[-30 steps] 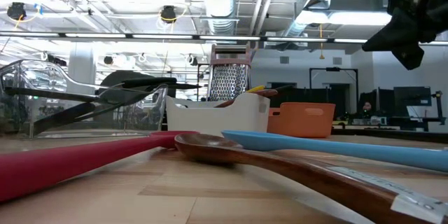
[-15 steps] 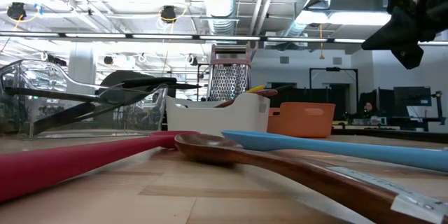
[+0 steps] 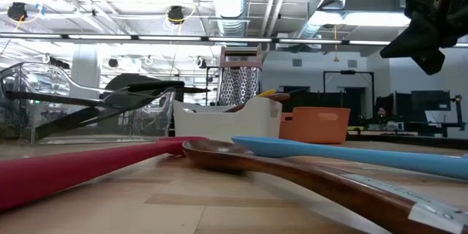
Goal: Pick & Place Kitchen Items
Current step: Put the red slotted spoon into the white bin
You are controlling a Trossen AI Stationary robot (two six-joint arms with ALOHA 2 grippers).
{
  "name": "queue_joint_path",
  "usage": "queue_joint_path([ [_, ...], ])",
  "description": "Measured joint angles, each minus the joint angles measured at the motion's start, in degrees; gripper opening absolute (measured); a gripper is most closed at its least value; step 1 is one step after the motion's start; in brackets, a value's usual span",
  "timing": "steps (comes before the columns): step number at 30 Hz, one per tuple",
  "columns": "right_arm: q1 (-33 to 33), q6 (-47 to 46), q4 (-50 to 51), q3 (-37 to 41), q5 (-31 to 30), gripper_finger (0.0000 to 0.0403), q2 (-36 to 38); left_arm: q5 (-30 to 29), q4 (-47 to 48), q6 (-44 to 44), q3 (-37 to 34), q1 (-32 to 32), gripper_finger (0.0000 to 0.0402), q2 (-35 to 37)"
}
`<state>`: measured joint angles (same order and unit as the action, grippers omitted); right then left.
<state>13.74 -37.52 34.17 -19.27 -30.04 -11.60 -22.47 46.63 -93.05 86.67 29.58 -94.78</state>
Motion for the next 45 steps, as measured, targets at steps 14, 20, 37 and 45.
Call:
queue_joint_path([
  [14,0.0,0.0,0.1,0.0,-1.8,0.0000,0.0,9.0,-11.5,0.7,-8.9,-3.2,0.0003,-3.6],
  [20,0.0,0.0,0.0,0.0,-2.0,0.0000,0.0,16.0,-20.0,11.2,-8.9,-4.2,0.0003,-3.2],
  [37,0.0,0.0,0.1,0.0,-2.0,0.0000,0.0,11.6,-54.9,18.2,-8.9,-6.5,0.0003,-3.1],
  [45,0.0,0.0,0.1,0.0,-1.3,0.0000,0.0,1.1,-64.6,30.0,-1.9,-5.3,0.0002,-5.7],
])
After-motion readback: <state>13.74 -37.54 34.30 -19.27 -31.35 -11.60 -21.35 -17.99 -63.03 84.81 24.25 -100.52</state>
